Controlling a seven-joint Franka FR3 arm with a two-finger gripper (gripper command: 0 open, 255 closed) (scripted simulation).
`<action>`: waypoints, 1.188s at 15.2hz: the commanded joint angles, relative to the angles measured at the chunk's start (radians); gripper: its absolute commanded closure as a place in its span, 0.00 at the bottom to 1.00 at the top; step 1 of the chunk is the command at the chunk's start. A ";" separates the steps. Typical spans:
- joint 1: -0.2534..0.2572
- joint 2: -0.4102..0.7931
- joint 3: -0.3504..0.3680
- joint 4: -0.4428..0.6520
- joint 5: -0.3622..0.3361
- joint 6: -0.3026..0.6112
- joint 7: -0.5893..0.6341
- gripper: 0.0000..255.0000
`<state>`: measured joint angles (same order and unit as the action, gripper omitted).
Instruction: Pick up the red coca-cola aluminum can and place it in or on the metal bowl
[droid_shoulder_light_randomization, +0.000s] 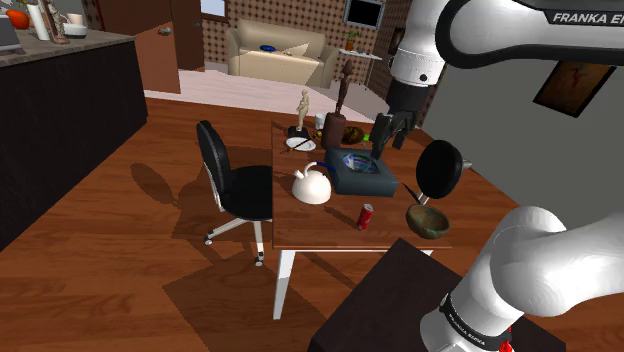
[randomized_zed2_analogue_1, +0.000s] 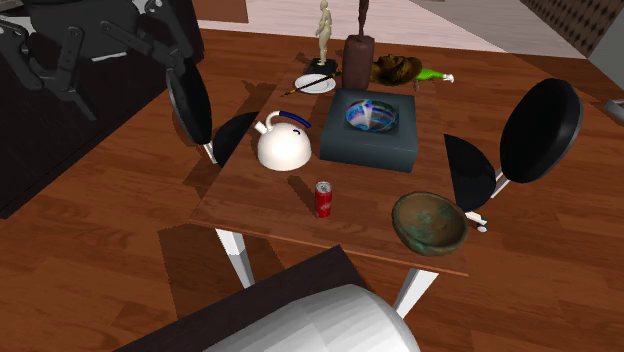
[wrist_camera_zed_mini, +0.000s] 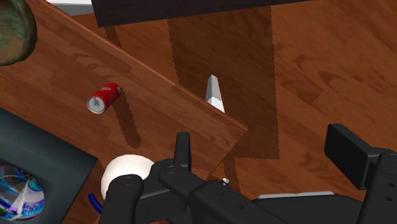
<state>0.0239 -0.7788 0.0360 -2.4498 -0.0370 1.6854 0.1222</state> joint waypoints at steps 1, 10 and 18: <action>0.000 0.000 0.000 0.000 0.000 0.000 0.000 0.00; -0.061 0.095 -0.153 -0.163 -0.087 0.264 -0.158 0.00; -0.106 0.306 -0.298 -0.211 -0.139 0.528 -0.306 0.00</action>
<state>-0.0805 -0.5057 -0.2475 -2.6558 -0.1741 2.1740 -0.1693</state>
